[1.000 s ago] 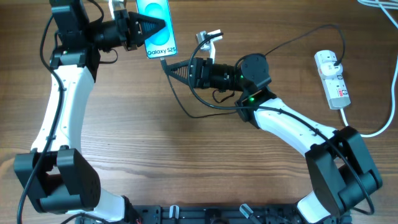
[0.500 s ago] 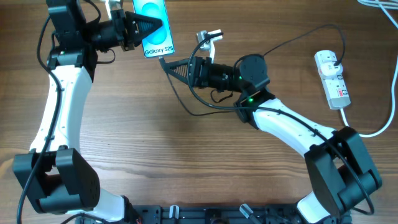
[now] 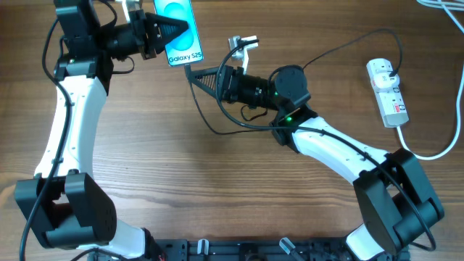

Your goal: Plug charger to phone and switch on socket

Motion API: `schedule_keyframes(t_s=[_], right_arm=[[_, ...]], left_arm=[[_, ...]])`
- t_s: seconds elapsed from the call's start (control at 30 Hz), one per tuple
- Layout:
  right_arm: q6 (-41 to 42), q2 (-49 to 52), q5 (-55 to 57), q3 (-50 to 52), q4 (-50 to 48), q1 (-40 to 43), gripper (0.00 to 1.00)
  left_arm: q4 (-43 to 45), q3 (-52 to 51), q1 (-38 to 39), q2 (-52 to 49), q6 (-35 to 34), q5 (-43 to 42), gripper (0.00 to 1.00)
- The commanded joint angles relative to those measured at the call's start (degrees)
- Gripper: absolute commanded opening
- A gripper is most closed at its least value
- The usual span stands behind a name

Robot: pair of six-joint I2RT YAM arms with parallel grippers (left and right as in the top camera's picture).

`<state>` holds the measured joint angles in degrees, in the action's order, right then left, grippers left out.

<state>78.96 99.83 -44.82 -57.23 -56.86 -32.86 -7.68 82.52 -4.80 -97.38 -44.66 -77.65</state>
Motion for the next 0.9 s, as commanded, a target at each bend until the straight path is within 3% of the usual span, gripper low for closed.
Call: schedule_keyframes(t_s=[0.0,0.37,0.4,0.43,0.47,0.5,0.63,0.73,0.8,0.87], right_arm=[[-2.3,-0.7,5.7,-1.0,-1.0,3.0,0.04],[-0.9,-0.7,3.7,-2.2,-3.5,4.5,0.05],[-1.4,-0.7,1.1,-2.2,-3.6,4.5,0.34],[-3.7,-0.7,-2.3,-2.2,-3.6,4.5,0.71],[-6.0,-0.7,-5.8,-2.2,-3.5,4.5,0.84],[-7.5,-0.7,-8.7,-2.2,-3.5,4.5,0.86],[-8.0,-0.7,-19.2,-2.2,-3.5,4.4,0.80],[-8.0,-0.7,-23.0,-2.2,-3.5,4.3,0.63],[-8.0,-0.7,-23.2,-2.2,-3.5,4.3,0.46],[-8.0,-0.7,-22.7,-2.2,-3.5,4.3,0.39]], left_arm=[[-1.2,0.0,1.9,1.5,2.4,-12.7,0.04],[-1.2,0.0,4.3,1.5,5.3,-12.5,0.04],[-1.1,0.0,4.3,1.5,5.7,-12.4,0.04],[-1.1,0.0,4.3,1.5,5.7,-11.9,0.04],[-1.1,0.0,4.3,1.5,6.5,-11.6,0.04],[-1.2,0.0,4.3,1.5,7.0,-11.3,0.04],[-1.2,0.0,4.3,1.5,7.0,-8.0,0.04],[-1.2,0.0,4.3,1.5,7.0,-6.0,0.04],[-1.2,0.0,4.3,1.5,7.0,-5.8,0.04],[-2.4,0.0,4.3,1.5,7.0,-5.6,0.04]])
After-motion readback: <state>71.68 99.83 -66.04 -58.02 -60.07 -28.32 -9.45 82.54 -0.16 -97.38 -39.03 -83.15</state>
